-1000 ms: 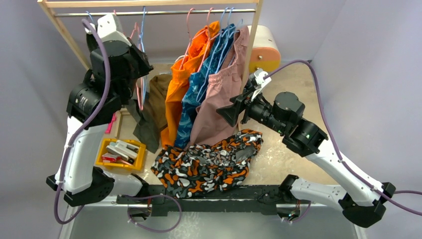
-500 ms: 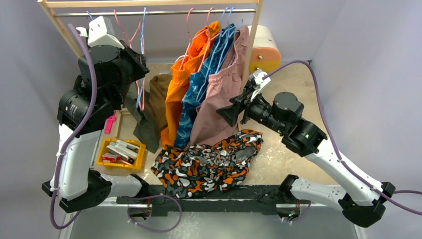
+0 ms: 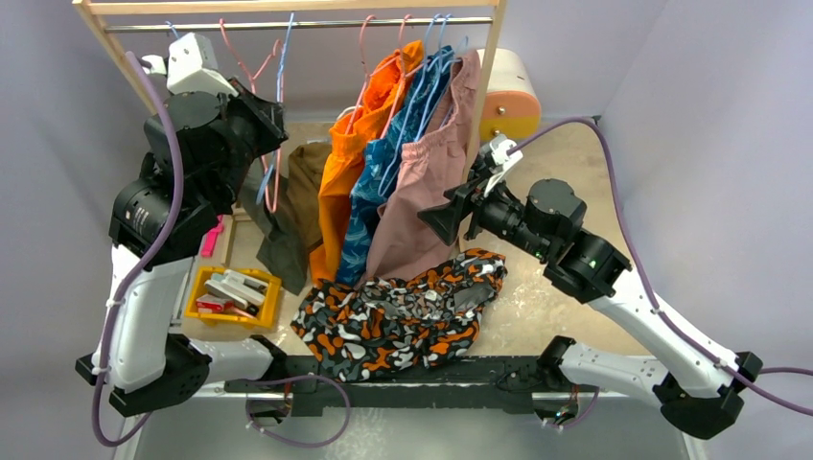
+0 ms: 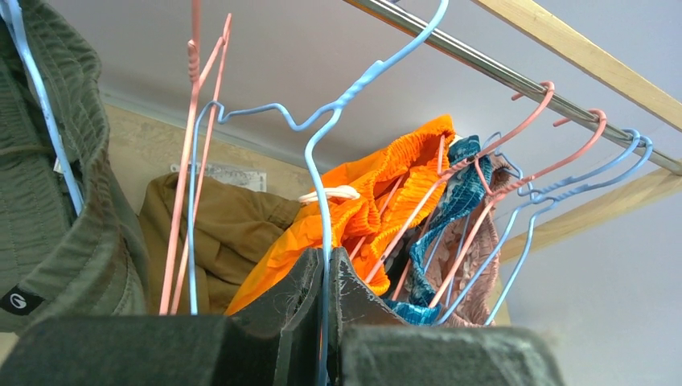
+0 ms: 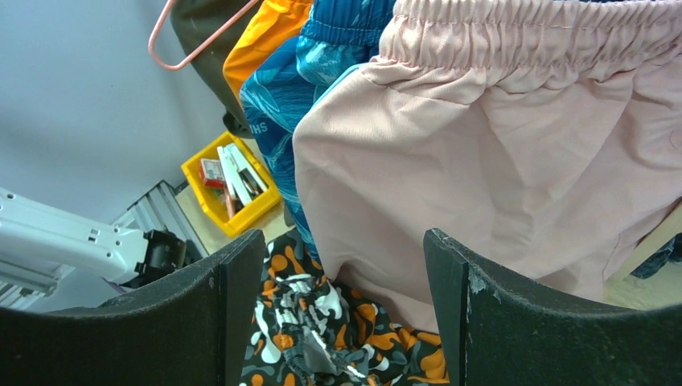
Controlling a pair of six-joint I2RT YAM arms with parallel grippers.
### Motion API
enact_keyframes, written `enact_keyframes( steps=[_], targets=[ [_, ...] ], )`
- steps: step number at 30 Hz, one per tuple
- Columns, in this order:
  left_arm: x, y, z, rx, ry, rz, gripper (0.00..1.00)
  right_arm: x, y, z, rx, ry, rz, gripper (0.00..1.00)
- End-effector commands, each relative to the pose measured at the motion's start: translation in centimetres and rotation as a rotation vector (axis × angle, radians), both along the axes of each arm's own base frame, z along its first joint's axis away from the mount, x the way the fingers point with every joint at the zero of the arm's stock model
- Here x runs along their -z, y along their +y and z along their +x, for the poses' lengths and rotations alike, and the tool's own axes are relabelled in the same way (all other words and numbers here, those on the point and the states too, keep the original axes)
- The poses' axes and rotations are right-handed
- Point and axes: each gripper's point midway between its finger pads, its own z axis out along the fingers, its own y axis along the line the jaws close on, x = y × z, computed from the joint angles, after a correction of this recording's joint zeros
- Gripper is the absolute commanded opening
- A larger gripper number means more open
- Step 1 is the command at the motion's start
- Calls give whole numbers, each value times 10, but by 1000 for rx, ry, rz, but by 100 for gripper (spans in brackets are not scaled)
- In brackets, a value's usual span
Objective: Place the shorts on the hanger
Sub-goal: Pick up the hanger from the clothesline.
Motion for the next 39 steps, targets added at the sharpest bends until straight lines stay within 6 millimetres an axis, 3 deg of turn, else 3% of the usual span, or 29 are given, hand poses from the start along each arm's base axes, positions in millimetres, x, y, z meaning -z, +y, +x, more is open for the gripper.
enact_keyframes(
  steps=[1,9,16,22,29,39],
  targets=[
    [-29,17,-6,-50,-116,-18,0,-13,-5,0,23,-36,38,74],
    [-26,14,-9,7,-201,97,0,-9,-3,2,23,-31,33,74],
    [-19,-4,-7,108,-245,156,0,-8,-4,1,23,-26,28,74],
    [-22,-4,-7,109,-275,173,0,-5,-6,0,26,-23,25,74],
    [-32,-2,-19,131,-316,133,0,-4,-6,-1,23,-19,22,74],
    [-11,-3,-40,195,-299,72,0,-8,-7,0,32,-29,32,75]
  ],
)
